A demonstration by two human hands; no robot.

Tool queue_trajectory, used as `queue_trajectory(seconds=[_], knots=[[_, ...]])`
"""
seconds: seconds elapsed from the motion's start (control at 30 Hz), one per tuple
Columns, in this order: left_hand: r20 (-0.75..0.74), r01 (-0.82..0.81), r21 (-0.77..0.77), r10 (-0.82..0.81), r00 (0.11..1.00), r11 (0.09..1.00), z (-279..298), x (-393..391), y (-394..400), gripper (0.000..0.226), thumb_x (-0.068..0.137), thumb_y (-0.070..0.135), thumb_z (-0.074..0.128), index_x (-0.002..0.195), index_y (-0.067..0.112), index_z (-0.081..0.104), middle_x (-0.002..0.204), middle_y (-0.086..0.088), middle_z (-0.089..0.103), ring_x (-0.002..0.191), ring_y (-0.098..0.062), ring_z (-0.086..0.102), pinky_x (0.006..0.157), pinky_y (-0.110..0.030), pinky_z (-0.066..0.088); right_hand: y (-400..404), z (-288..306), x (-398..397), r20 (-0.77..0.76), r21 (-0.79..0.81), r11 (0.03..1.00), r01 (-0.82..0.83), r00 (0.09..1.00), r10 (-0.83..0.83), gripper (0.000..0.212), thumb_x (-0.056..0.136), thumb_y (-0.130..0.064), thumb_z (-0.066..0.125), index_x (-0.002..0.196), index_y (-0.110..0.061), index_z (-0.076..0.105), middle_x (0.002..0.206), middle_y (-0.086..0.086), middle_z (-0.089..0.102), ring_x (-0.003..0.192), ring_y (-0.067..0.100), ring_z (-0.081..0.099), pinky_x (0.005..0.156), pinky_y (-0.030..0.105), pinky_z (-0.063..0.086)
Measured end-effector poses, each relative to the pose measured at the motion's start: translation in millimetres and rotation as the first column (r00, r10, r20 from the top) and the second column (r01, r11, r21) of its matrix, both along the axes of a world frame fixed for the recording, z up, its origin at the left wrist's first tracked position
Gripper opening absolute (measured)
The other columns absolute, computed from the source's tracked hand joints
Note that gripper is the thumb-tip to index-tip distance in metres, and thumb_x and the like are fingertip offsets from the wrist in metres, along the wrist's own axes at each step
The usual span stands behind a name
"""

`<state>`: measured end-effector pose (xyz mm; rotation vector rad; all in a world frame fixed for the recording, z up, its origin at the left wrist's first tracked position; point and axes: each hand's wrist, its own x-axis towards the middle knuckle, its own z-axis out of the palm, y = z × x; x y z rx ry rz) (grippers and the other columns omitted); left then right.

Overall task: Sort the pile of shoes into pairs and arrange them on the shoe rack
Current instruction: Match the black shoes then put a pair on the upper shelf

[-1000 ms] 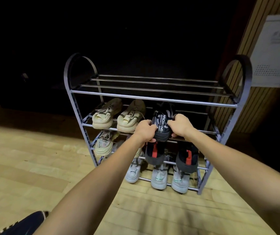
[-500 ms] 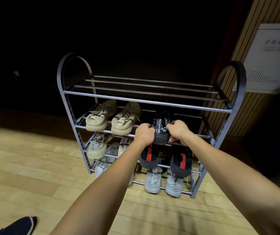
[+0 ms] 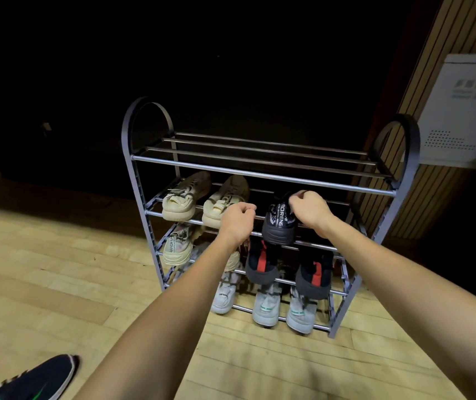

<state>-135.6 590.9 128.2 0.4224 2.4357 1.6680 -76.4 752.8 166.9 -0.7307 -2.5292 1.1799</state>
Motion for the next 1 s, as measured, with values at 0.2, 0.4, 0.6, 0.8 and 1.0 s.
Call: queue_trajectory(seconds=[0.2, 0.4, 0.6, 0.8, 1.0], knots=[[-0.054, -0.065, 0.081, 0.070, 0.996, 0.995, 39, 17, -66, 0.019, 0.096, 0.017, 0.051, 0.093, 0.016, 0.070, 0.096, -0.010, 0.072, 0.078, -0.016, 0.060, 0.071, -0.031, 0.051, -53, 19, 11, -0.103, 0.053, 0.980, -0.194, 0.975, 0.199, 0.026, 0.099, -0.023, 0.045, 0.100, -0.007, 0.066, 0.091, 0.005, 0.065, 0.078, 0.019, 0.055, 0.076, 0.034, 0.045], [-0.189, -0.059, 0.100, 0.077, 0.979, 0.993, 115, 42, -181, 0.020, 0.095, 0.014, 0.051, 0.087, 0.014, 0.069, 0.080, -0.001, 0.069, 0.055, -0.003, 0.053, 0.051, -0.016, 0.043, -128, 69, 14, -0.215, -0.031, 0.922, -0.386, 0.904, 0.371, 0.021, 0.093, -0.022, 0.053, 0.081, -0.017, 0.069, 0.077, 0.002, 0.063, 0.064, 0.013, 0.050, 0.060, 0.026, 0.038], [-0.335, -0.189, 0.149, 0.229, 0.914, 0.971, 159, 95, -317, 0.020, 0.091, 0.020, 0.053, 0.082, 0.019, 0.070, 0.078, 0.002, 0.071, 0.063, -0.005, 0.058, 0.056, -0.018, 0.047, -251, 101, 25, -0.356, -0.059, 0.789, -0.611, 0.751, 0.555, 0.021, 0.087, -0.020, 0.054, 0.070, -0.017, 0.065, 0.063, -0.004, 0.059, 0.057, 0.010, 0.050, 0.049, 0.021, 0.038], [-0.273, -0.349, 0.199, 0.394, 0.878, 0.916, 116, 159, -437, 0.022, 0.091, 0.015, 0.053, 0.075, 0.020, 0.068, 0.075, 0.003, 0.070, 0.062, -0.008, 0.057, 0.054, -0.018, 0.046, -366, 78, 48, -0.339, -0.067, 0.627, -0.776, 0.608, 0.718, 0.025, 0.084, -0.030, 0.052, 0.065, -0.028, 0.068, 0.064, -0.008, 0.066, 0.060, 0.007, 0.055, 0.051, 0.024, 0.041], [-0.113, -0.509, 0.240, 0.545, 0.831, 0.826, 46, 203, -530, 0.024, 0.096, 0.012, 0.050, 0.078, 0.017, 0.066, 0.077, 0.002, 0.070, 0.061, -0.009, 0.056, 0.057, -0.020, 0.046, -454, 27, 64, -0.322, -0.098, 0.531, -0.842, 0.532, 0.784, 0.029, 0.085, -0.033, 0.047, 0.064, -0.026, 0.066, 0.063, -0.006, 0.066, 0.059, 0.005, 0.055, 0.051, 0.019, 0.043]])
